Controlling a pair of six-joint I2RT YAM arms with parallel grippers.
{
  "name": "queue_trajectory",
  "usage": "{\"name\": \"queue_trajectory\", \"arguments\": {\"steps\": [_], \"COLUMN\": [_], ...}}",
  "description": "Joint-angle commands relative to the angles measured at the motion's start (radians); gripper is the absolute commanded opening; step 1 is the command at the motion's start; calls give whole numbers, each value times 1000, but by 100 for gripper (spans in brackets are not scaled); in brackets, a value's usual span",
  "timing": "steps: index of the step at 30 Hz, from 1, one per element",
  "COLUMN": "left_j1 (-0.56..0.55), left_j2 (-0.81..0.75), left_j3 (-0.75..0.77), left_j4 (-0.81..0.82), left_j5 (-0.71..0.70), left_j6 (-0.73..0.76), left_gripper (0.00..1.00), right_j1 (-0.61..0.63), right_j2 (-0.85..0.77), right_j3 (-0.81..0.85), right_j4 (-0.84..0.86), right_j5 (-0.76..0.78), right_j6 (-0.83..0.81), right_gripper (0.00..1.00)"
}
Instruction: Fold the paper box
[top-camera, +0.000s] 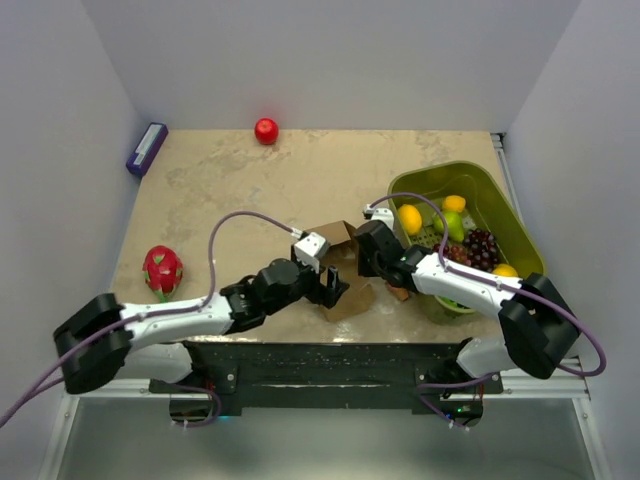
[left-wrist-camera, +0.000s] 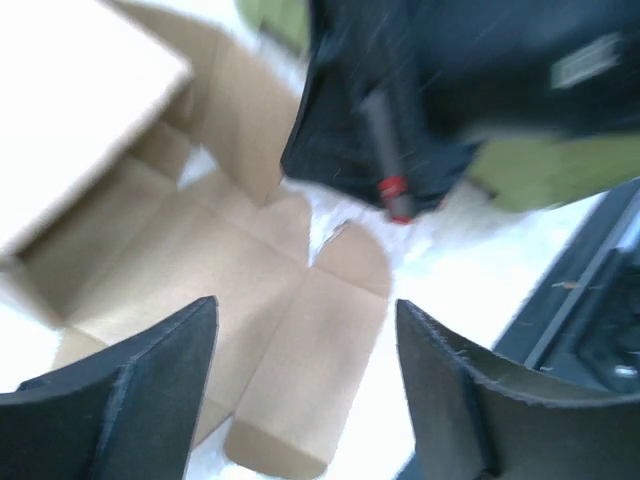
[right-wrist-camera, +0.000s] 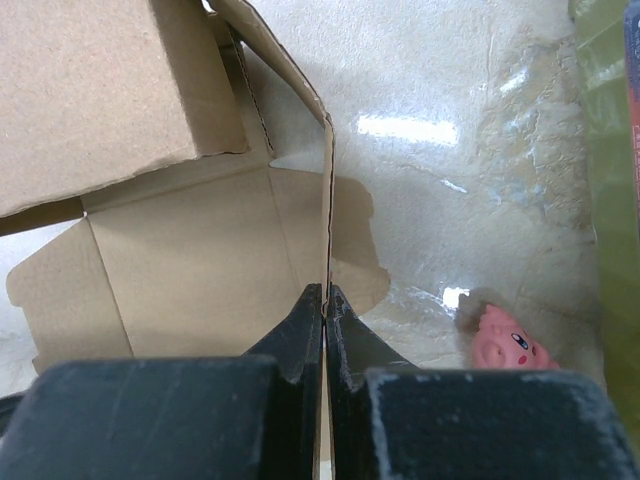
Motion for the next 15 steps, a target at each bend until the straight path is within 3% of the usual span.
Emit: {"name": "queue_trajectory", "arguments": {"steps": [1, 3, 8, 11, 15], "left_j1": [43, 192, 443, 545, 587], "left_j2": [-215, -239, -174, -109, -48], "left_j3": [110, 184, 253, 244, 224], "left_j4": [-270, -396, -530, -504, -427], "left_j5": [1, 153, 286, 428, 541], "left_j6": [45, 36, 58, 20, -35], "left_gripper": [86, 86, 85, 82, 77], "right_j1": [8, 10, 16, 21, 22], "right_j2": [-14, -16, -10, -10, -14], "right_j3": [15, 15, 15, 9, 0], "right_j4": [-23, -15, -3, 5, 15], "right_j5": [47, 43, 46, 49, 53], "right_j6": [12, 9, 6, 6, 2], "right_gripper": [0, 0, 0, 0, 0]}}
